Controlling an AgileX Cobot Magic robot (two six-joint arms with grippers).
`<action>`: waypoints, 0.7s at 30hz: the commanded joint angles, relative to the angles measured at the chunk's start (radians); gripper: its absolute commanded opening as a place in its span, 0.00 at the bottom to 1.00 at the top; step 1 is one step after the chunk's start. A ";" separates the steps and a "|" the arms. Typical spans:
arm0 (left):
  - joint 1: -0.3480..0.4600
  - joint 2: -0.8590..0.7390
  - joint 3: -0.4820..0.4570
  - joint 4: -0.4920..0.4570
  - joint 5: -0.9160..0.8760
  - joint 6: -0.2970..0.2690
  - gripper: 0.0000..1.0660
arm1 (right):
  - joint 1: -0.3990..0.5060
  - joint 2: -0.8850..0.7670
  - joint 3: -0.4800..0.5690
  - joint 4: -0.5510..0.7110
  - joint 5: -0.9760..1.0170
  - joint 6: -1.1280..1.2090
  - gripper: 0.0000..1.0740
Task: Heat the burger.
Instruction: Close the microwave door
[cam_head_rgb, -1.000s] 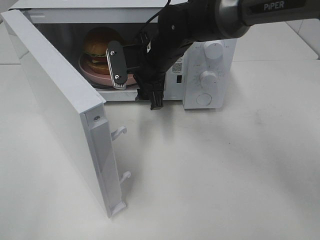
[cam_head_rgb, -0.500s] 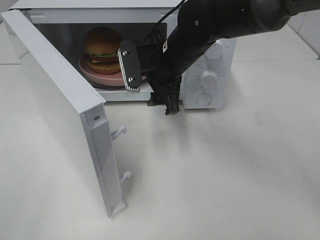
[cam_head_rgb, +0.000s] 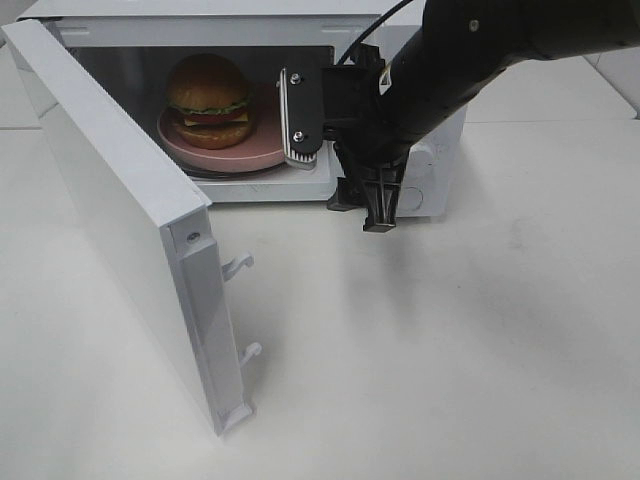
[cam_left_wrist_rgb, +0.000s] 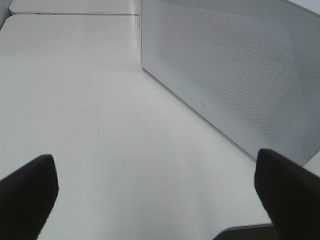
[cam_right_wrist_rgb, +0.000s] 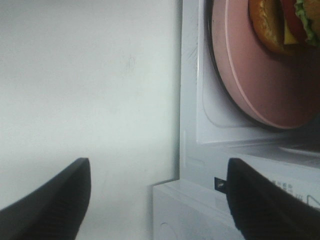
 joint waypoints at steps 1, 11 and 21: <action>-0.006 -0.015 -0.001 -0.003 -0.014 0.003 0.96 | -0.003 -0.040 0.032 -0.004 -0.002 0.059 0.68; -0.006 -0.015 -0.001 -0.003 -0.014 0.003 0.96 | -0.003 -0.214 0.174 -0.028 0.008 0.467 0.68; -0.006 -0.015 -0.001 -0.003 -0.014 0.003 0.96 | -0.003 -0.363 0.294 -0.085 0.120 0.878 0.68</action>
